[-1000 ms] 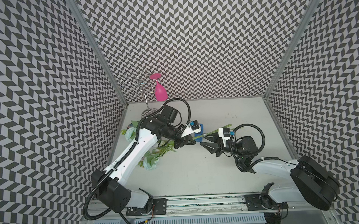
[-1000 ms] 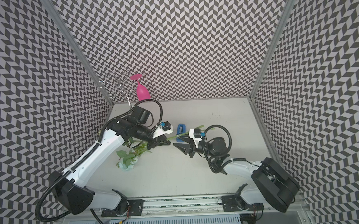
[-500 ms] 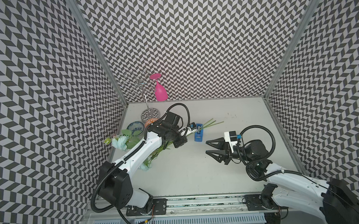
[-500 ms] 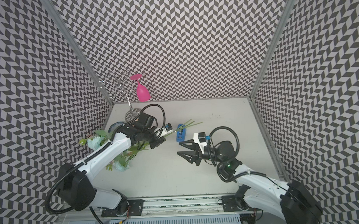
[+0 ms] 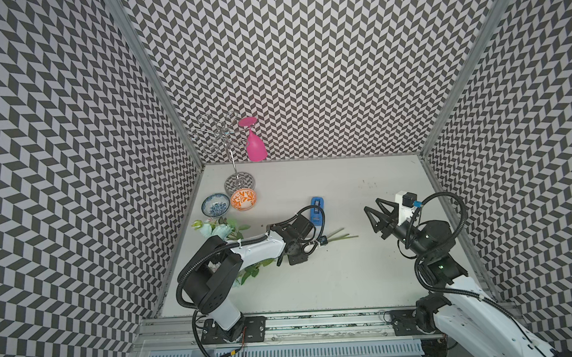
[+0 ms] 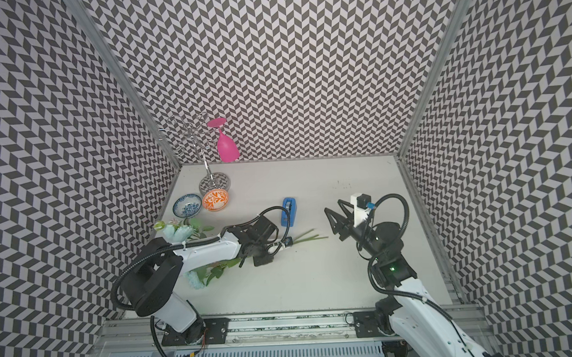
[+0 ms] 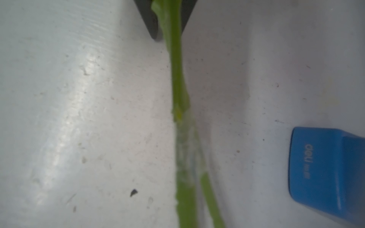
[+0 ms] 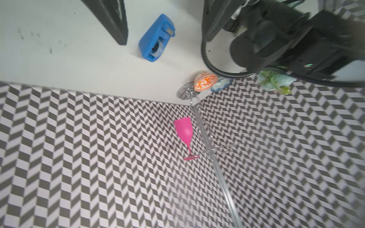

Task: Wrap bouquets with tape
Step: Place the wrapped bouquet at the center of the board, then reset both arms

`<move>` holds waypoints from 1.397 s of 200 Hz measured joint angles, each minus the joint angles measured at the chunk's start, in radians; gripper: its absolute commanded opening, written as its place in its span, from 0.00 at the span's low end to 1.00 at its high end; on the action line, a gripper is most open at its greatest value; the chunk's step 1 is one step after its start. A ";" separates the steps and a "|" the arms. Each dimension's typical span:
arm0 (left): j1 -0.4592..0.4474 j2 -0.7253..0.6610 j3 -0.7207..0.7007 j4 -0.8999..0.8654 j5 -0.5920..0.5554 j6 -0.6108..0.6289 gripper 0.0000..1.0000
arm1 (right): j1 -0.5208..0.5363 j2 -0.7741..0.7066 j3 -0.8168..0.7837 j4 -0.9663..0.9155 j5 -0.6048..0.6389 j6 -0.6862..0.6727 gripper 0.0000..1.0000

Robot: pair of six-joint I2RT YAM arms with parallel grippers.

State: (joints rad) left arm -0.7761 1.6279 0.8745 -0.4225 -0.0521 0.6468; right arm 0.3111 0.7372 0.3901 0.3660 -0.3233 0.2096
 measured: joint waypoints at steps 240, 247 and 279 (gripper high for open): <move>0.637 -0.690 -0.586 0.788 -0.457 -0.711 0.99 | -0.226 0.469 -0.238 0.444 0.494 -0.125 0.99; 0.639 -0.659 -0.607 0.836 -0.452 -0.712 0.99 | -0.237 0.492 -0.261 0.492 0.488 -0.125 0.99; 0.694 -0.564 -0.776 1.118 -0.338 -0.715 1.00 | -0.251 0.615 -0.238 0.674 0.448 -0.173 0.99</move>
State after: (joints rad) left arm -0.0822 1.0641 0.0990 0.6952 -0.3901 -0.0677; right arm 0.0601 1.3518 0.1524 1.0405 0.1246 0.0364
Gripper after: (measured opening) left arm 0.991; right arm 0.993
